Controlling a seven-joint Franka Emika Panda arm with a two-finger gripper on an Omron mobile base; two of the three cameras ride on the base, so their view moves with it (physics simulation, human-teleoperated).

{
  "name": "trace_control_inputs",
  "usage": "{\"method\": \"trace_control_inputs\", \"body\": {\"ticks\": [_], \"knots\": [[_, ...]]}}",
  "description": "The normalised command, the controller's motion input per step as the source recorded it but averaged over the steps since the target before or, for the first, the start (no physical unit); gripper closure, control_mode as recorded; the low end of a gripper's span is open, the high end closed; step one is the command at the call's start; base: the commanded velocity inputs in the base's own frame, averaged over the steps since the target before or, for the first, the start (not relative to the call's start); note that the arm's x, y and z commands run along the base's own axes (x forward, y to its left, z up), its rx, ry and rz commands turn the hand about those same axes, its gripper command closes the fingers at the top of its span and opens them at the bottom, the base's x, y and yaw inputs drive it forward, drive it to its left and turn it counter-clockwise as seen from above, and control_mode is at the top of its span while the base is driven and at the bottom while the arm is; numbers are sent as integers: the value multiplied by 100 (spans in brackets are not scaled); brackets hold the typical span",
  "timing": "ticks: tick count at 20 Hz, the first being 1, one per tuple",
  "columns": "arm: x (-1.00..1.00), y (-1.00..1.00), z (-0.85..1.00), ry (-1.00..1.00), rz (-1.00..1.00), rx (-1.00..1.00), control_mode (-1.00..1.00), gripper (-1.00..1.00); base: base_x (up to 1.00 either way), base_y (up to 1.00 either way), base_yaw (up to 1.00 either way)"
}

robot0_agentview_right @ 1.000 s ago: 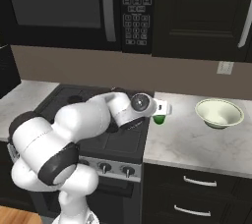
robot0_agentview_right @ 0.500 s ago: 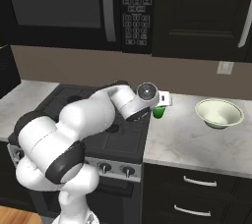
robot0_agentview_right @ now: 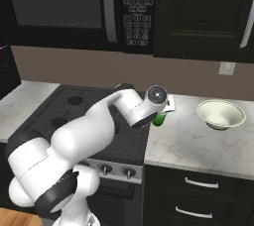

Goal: Pick the cup and bowl from the counter and place them on the counter next to the sink.

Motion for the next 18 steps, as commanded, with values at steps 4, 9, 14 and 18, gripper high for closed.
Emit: {"method": "trace_control_inputs", "body": {"ticks": [4, 9, 14, 18], "knots": [[-29, 40, 0, 0, 11, 0, -100, 100, 0, 0, 0], [-32, 47, 0, 0, 12, 0, -100, 100, 0, 0, 0], [-37, 52, 0, 0, 5, -2, -100, 100, 0, 0, 0], [-10, 41, 0, 0, 0, -12, -100, 100, 0, 0, 0]]}}
